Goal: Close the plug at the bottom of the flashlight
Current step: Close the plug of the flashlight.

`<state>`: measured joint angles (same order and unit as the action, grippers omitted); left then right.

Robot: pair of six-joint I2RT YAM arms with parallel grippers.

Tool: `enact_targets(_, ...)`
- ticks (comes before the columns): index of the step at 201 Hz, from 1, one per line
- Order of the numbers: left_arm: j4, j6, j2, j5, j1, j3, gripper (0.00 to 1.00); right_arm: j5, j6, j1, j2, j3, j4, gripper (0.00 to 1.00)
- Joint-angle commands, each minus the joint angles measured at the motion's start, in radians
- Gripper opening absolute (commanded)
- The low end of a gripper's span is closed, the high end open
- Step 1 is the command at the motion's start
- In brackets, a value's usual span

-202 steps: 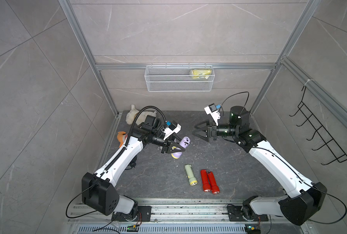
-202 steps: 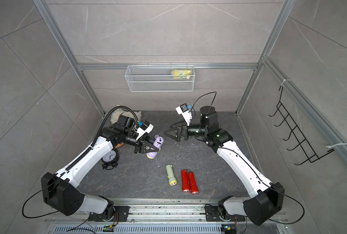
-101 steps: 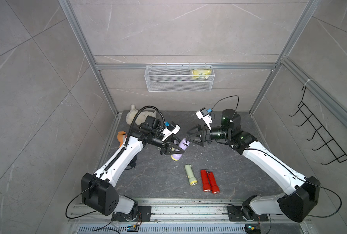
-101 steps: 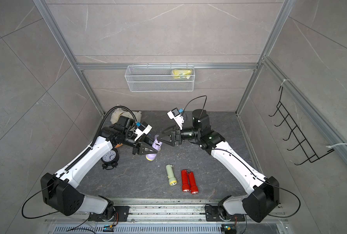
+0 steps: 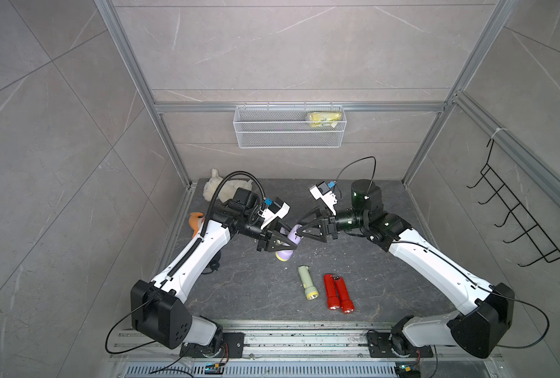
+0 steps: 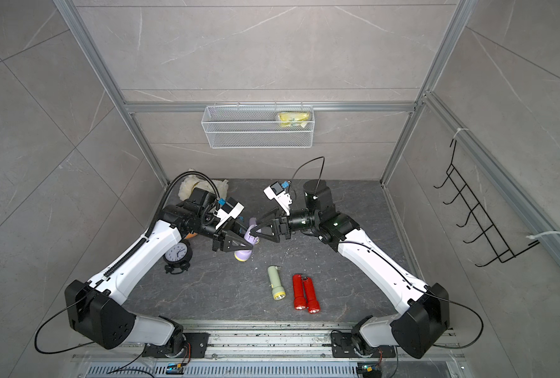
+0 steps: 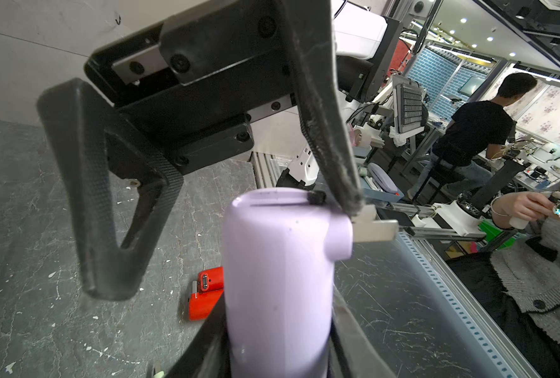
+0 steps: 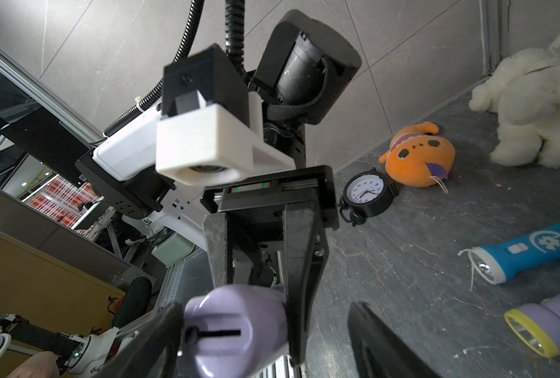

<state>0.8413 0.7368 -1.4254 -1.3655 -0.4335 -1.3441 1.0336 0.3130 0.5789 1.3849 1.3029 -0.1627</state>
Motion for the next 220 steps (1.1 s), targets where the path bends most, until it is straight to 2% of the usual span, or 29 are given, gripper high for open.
enact_targets(1, 0.028, 0.039, 0.045, -0.067, -0.001, -0.039, 0.00, 0.025, -0.031, 0.005, 0.012, 0.046, -0.021, 0.78)
enact_targets(67, 0.044, 0.060, 0.046, -0.069, -0.001, -0.041, 0.00, 0.045, -0.025, 0.005, 0.017, 0.053, -0.009, 0.74)
enact_targets(89, 0.046, 0.062, 0.049, -0.074, -0.001, -0.044, 0.00, 0.053, -0.022, 0.006, 0.029, 0.046, -0.012, 0.67)
enact_targets(116, 0.047, 0.065, 0.058, -0.078, -0.001, -0.042, 0.00, 0.060, -0.014, 0.007, 0.039, 0.042, -0.006, 0.65)
enact_targets(220, 0.047, 0.088, 0.077, -0.120, -0.001, -0.043, 0.00, 0.106, 0.026, 0.007, 0.054, 0.034, 0.053, 0.33)
